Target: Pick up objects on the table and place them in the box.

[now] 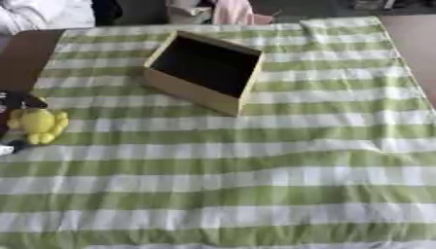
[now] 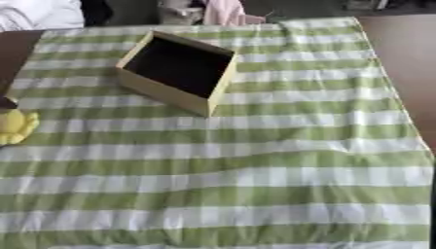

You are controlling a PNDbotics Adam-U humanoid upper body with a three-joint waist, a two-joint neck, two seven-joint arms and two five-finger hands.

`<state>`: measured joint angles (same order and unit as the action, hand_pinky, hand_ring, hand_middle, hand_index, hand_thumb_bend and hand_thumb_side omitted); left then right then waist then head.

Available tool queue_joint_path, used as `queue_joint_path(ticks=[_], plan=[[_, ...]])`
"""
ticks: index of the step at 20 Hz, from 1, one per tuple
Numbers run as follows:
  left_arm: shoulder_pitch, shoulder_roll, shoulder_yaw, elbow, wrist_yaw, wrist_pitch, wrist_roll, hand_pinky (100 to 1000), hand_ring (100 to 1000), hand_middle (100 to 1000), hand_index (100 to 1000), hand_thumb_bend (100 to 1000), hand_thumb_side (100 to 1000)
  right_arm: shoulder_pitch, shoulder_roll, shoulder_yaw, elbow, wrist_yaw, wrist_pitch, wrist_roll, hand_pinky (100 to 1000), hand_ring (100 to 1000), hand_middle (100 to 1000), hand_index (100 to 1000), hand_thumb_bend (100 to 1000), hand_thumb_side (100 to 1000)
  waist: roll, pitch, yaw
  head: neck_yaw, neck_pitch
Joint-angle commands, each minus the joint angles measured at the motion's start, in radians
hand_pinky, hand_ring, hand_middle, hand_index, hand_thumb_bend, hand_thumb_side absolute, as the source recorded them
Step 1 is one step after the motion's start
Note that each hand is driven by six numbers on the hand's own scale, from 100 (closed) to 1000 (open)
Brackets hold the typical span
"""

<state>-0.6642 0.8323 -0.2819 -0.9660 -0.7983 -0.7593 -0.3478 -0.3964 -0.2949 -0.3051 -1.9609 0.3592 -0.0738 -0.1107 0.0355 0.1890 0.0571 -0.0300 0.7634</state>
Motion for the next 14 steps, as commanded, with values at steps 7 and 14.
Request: queue_joint_path(ticks=[7,14], plan=[[-0.040,-0.008,-0.001,0.034,-0.105,-0.144,-0.042,740,870,864,954,280,201,-0.011,-0.008,-0.007,-0.019,-0.011,0.001,0.003,643,717,743,766,100,734,-0.001,-0.011,0.000,0.005,0.007],[-0.034,-0.005,0.018,-0.025,-0.178,-0.126,0.089,750,877,882,965,344,197,-0.011,-0.007,-0.008,-0.017,-0.015,0.001,0.005,642,717,743,767,100,736,-0.003,-0.006,0.002,0.000,0.007]])
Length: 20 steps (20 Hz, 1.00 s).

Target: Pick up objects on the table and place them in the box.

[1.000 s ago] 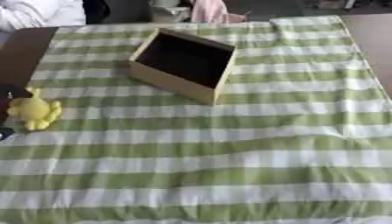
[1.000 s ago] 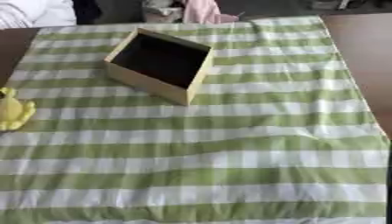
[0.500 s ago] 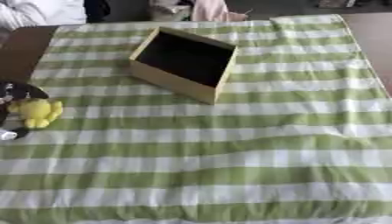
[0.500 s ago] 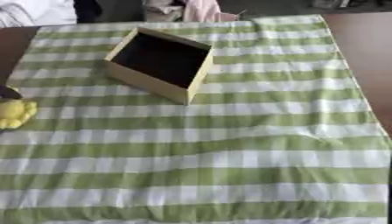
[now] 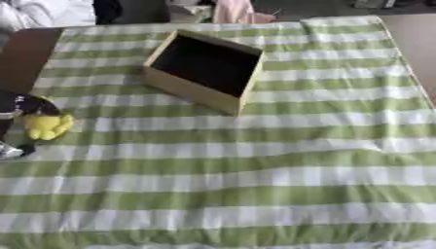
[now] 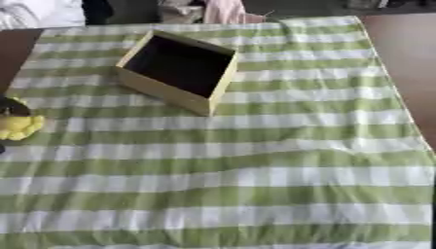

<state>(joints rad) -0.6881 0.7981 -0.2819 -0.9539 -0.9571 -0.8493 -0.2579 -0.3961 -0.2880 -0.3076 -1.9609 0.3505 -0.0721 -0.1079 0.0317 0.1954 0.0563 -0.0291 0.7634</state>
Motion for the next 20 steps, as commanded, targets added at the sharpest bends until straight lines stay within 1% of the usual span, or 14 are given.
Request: queue_joint_path(ticks=[1,2,6,12,15,18,20], plan=[[-0.011,0.029,0.021,-0.047,-0.025,-0.029,0.013,753,881,884,965,352,196,-0.011,-0.013,-0.005,-0.016,-0.007,-0.001,0.003,641,717,744,767,100,737,0.002,-0.013,0.003,0.000,0.007],[-0.014,0.028,0.023,-0.054,-0.032,-0.020,0.026,755,882,884,965,362,197,-0.010,-0.011,-0.004,-0.016,-0.008,-0.001,0.005,641,717,744,767,100,737,0.002,-0.013,0.003,0.001,0.007],[-0.022,0.019,0.020,-0.050,-0.064,0.000,0.053,756,883,886,966,349,202,-0.010,-0.010,-0.003,-0.016,-0.008,0.001,0.010,642,717,743,767,100,737,0.002,-0.013,-0.001,0.003,0.004],[-0.041,-0.003,0.013,-0.009,-0.110,0.012,0.044,770,892,893,969,383,215,-0.008,-0.007,-0.005,-0.014,-0.011,0.003,0.011,640,716,743,767,100,738,0.001,-0.011,-0.005,0.008,0.006],[-0.052,-0.022,0.013,0.019,-0.134,0.020,0.047,749,880,884,963,359,205,-0.007,-0.007,-0.007,-0.012,-0.013,0.003,0.011,640,716,743,767,100,740,0.000,-0.010,-0.007,0.011,0.005],[-0.057,-0.038,0.011,0.047,-0.141,0.008,0.042,659,826,827,919,228,189,-0.006,-0.006,-0.009,-0.010,-0.015,0.004,0.010,640,716,743,768,100,740,-0.001,-0.009,-0.009,0.011,0.005],[-0.057,-0.041,0.012,0.058,-0.129,-0.006,0.030,629,808,809,902,162,188,-0.006,-0.006,-0.010,-0.009,-0.016,0.004,0.010,639,716,743,768,100,740,0.000,-0.009,-0.009,0.012,0.006]])
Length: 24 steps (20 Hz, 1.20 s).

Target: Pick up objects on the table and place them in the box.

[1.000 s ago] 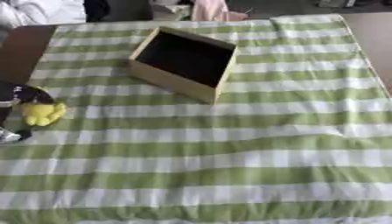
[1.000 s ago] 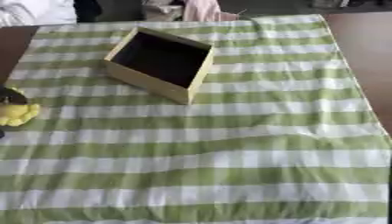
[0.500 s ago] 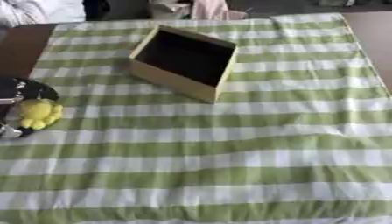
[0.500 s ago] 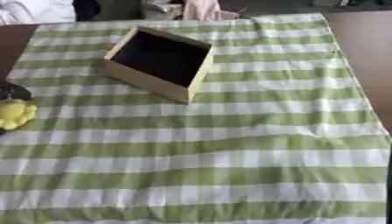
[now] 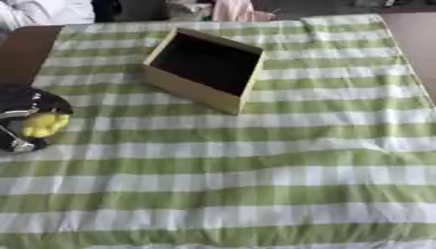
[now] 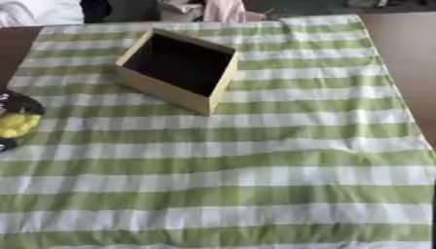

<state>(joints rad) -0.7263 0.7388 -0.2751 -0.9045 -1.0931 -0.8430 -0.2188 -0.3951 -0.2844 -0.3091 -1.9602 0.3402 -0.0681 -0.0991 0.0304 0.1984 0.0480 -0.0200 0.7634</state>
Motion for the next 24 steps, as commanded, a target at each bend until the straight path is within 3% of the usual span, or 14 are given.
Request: queue_joint_path(ticks=[1,7,11,13,16,24], plan=[[-0.018,0.018,0.006,0.010,0.017,-0.020,-0.018,622,803,806,899,134,189,-0.006,-0.010,-0.009,-0.009,-0.006,0.000,0.001,639,716,743,768,100,740,0.001,-0.011,-0.001,0.002,0.006],[-0.017,0.041,0.030,-0.035,0.094,-0.015,-0.075,606,800,802,888,118,177,-0.003,-0.010,-0.010,-0.009,-0.009,0.000,0.003,639,716,743,768,100,741,0.004,-0.012,0.002,0.000,0.007],[-0.024,0.054,0.039,-0.076,0.107,0.002,-0.087,641,834,819,893,251,123,-0.001,-0.010,-0.011,-0.009,-0.009,0.001,0.003,639,716,743,768,100,740,0.005,-0.014,0.002,-0.002,0.006],[-0.030,0.058,0.042,-0.094,0.109,0.007,-0.085,607,815,809,887,289,105,0.000,-0.009,-0.011,-0.010,-0.010,0.001,0.002,639,717,743,768,100,739,0.005,-0.015,0.003,-0.001,0.007],[-0.039,0.054,0.046,-0.113,0.137,0.022,-0.066,514,755,779,872,232,100,0.001,-0.008,-0.011,-0.011,-0.011,0.001,0.002,640,717,743,768,100,739,0.005,-0.016,0.003,-0.001,0.007],[-0.116,0.022,0.042,-0.166,0.224,0.040,-0.066,464,729,762,845,242,100,0.000,-0.007,-0.010,-0.013,-0.011,0.002,0.004,641,718,743,769,100,737,0.007,-0.020,0.002,0.002,0.007]])
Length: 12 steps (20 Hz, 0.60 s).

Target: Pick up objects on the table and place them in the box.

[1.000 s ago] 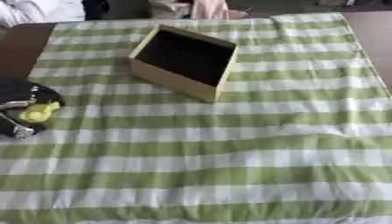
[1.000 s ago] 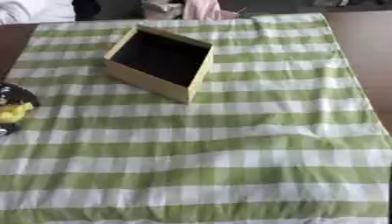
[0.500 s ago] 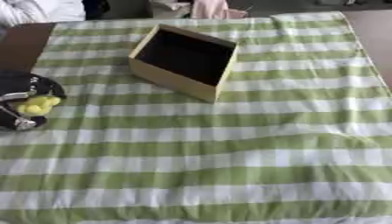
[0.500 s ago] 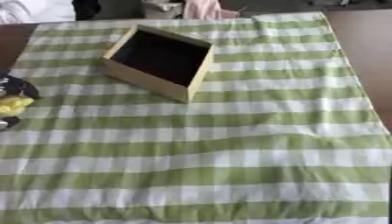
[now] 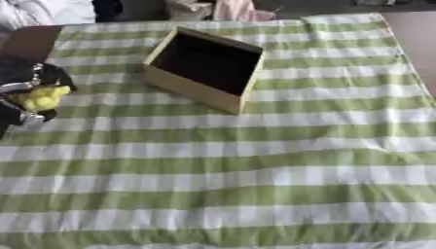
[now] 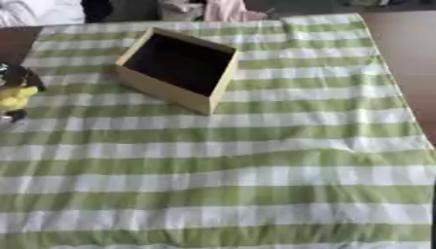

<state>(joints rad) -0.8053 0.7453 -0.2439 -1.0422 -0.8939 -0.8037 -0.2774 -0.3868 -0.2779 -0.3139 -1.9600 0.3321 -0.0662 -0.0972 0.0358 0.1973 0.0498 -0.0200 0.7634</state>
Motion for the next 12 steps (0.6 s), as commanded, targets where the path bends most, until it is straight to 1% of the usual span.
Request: queue_joint_path(ticks=[1,4,7,12], plan=[[-0.051,0.009,0.010,-0.032,0.031,0.001,-0.011,461,727,761,842,247,100,-0.008,-0.013,-0.005,-0.013,-0.003,0.000,0.002,641,718,743,769,100,737,0.002,-0.019,0.000,0.002,0.007],[-0.111,-0.025,0.003,-0.034,0.041,-0.003,-0.022,466,725,759,835,265,100,-0.008,-0.012,-0.003,-0.014,-0.004,0.000,0.003,642,718,743,769,100,736,0.003,-0.021,-0.001,0.003,0.007],[-0.199,-0.091,-0.008,-0.008,0.040,-0.011,-0.042,463,723,756,835,270,100,-0.009,-0.012,-0.002,-0.014,-0.004,-0.001,0.005,643,718,743,769,100,734,0.003,-0.023,-0.002,0.009,0.007],[-0.321,-0.228,-0.001,0.059,0.028,-0.020,-0.076,441,702,737,827,214,100,-0.014,-0.009,0.001,-0.014,-0.005,-0.003,0.008,644,719,743,769,100,732,-0.001,-0.024,-0.009,0.023,0.007]])
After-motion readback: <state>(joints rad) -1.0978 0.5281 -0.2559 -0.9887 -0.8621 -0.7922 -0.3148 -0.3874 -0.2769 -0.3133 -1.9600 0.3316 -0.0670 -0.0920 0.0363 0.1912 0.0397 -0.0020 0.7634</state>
